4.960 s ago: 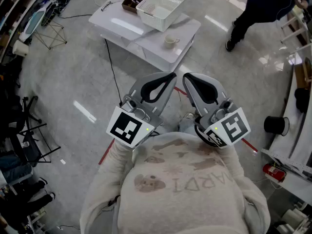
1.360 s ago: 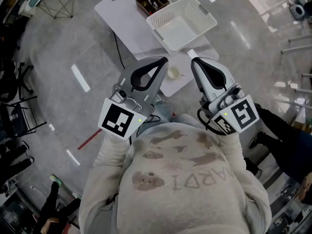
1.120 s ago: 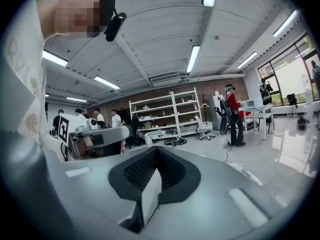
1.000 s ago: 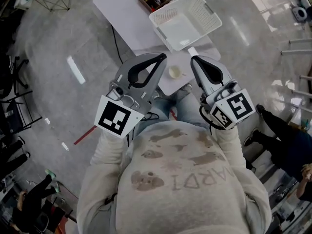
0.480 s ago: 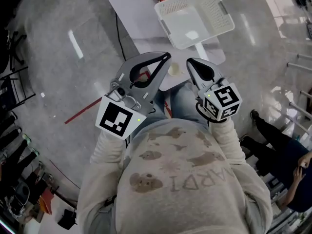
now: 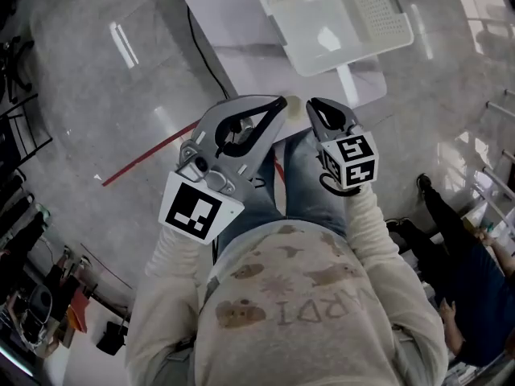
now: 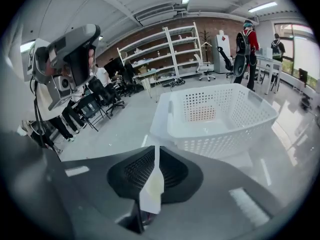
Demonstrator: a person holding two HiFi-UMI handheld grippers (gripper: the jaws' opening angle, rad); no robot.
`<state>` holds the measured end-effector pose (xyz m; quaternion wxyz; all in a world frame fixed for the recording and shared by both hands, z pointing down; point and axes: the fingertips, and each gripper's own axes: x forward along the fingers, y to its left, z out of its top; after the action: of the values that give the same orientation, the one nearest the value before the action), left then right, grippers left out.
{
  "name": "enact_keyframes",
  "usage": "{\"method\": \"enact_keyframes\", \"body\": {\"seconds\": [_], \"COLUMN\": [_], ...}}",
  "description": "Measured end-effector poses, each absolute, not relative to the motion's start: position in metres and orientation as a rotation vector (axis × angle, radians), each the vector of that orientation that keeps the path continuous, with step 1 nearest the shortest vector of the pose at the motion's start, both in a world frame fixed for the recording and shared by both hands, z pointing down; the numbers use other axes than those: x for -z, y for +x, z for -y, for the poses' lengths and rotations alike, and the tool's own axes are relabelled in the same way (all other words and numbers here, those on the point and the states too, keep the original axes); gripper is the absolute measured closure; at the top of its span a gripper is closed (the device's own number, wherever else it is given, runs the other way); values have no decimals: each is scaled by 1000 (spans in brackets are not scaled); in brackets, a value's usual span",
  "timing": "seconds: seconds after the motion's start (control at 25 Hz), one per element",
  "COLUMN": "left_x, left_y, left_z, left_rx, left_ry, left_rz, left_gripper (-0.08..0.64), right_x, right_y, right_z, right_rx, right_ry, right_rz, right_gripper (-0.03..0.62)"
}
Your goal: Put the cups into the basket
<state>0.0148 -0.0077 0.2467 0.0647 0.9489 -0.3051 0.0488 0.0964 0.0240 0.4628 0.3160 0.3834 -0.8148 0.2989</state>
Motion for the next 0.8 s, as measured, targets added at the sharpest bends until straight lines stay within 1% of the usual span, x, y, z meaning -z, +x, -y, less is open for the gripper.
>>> {"method": "enact_keyframes", "body": {"seconds": [0.24, 0.44, 0.8], "left_x": [-300, -347, -372], "left_y": [19, 0, -3], "left_z": [4, 28, 31], "left_rx": [-200, -204, -209], "left_ry": [2861, 2853, 2833], "left_rz": [865, 811, 798], "left_gripper": [560, 560, 560], "right_x": [-532, -588, -635], "right_y": [97, 82, 78], "right_z": [-47, -26, -25], "right_rx": [-856, -850, -814], "right_ry": [973, 962, 881], "right_rz": [2028, 1920, 1791], "right_gripper": [534, 534, 534]}}
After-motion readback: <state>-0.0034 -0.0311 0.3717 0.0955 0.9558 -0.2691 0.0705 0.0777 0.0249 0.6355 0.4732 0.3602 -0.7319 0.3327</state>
